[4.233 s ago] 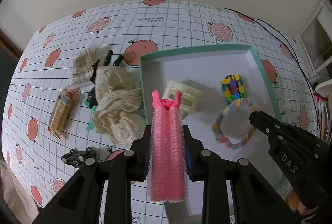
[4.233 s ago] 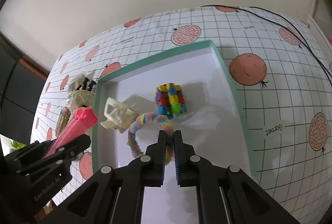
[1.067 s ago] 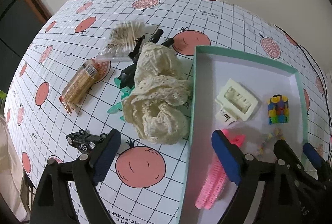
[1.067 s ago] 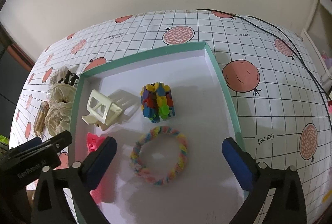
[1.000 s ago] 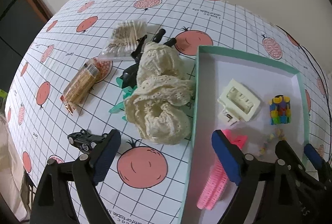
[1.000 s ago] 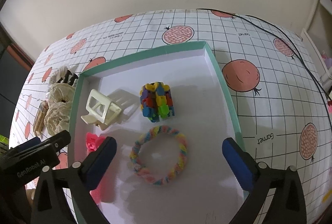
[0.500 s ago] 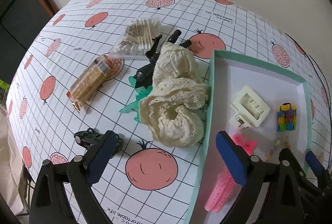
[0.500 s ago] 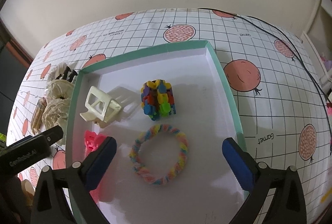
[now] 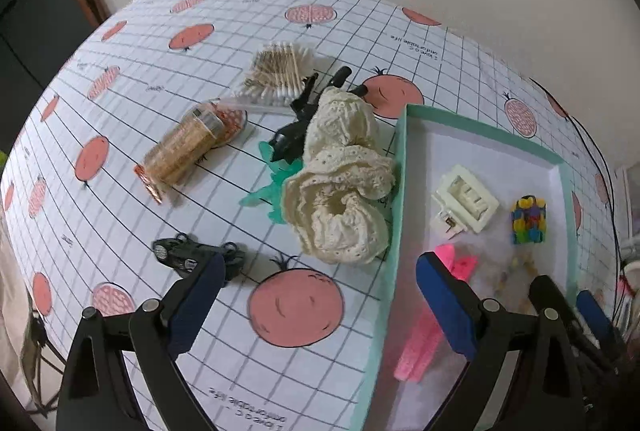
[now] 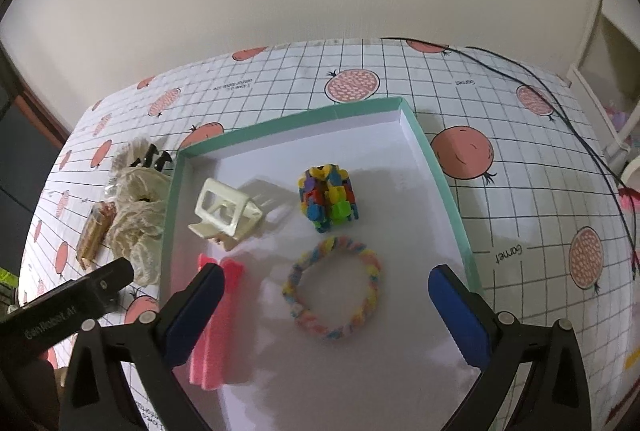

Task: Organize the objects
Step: 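Move both tools back from the tray toward the lace scrunchie and wafer pack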

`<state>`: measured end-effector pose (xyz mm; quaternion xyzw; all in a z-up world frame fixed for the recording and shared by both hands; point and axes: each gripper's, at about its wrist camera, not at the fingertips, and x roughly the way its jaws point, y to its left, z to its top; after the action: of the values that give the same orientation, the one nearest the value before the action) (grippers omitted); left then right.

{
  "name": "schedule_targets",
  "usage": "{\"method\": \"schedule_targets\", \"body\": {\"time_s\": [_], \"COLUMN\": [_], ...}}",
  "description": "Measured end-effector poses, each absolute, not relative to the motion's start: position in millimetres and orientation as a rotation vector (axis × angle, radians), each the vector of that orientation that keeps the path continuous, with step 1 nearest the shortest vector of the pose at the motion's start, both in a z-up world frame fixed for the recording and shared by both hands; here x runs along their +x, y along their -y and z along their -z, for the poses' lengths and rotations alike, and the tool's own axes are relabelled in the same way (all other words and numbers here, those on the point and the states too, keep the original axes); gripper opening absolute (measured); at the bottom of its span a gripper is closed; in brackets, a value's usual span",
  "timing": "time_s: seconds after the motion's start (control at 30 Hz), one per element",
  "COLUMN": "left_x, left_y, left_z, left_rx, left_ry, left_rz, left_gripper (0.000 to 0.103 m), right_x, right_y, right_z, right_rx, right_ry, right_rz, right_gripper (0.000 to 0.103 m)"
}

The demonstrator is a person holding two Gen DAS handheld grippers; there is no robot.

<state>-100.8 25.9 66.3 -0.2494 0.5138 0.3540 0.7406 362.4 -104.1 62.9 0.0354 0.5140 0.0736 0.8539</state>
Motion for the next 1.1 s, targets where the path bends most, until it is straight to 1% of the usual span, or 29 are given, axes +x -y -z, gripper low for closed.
{"method": "schedule_targets", "body": {"time_s": [0.23,0.6,0.83,1.1], "left_x": [-127,-184,-217,-240], "left_y": [-30,-24,-19,-31], "left_z": [-80,-100,-130,-149], "left_rx": [-0.589,-0.547,-0.509,-0.607], "left_ry": [-1.042,-0.961,-0.871,-0.750], "left_rz": [-0.761,-0.791,-0.880,-0.952], "left_gripper": [0.097,0.097,0.097,0.097], "right_x": [335,299,285,272], "right_y": [89,81,57,41], "right_z": [-71,-90,-111,-128], "right_rx": [0.028,0.025,0.017,-0.005], "right_ry": [-1.066,-1.054,-1.067,-1.059], "right_rz": [-0.155,-0.131,-0.177,-0.200], "right_gripper": [0.103,0.103,0.103,0.103]}}
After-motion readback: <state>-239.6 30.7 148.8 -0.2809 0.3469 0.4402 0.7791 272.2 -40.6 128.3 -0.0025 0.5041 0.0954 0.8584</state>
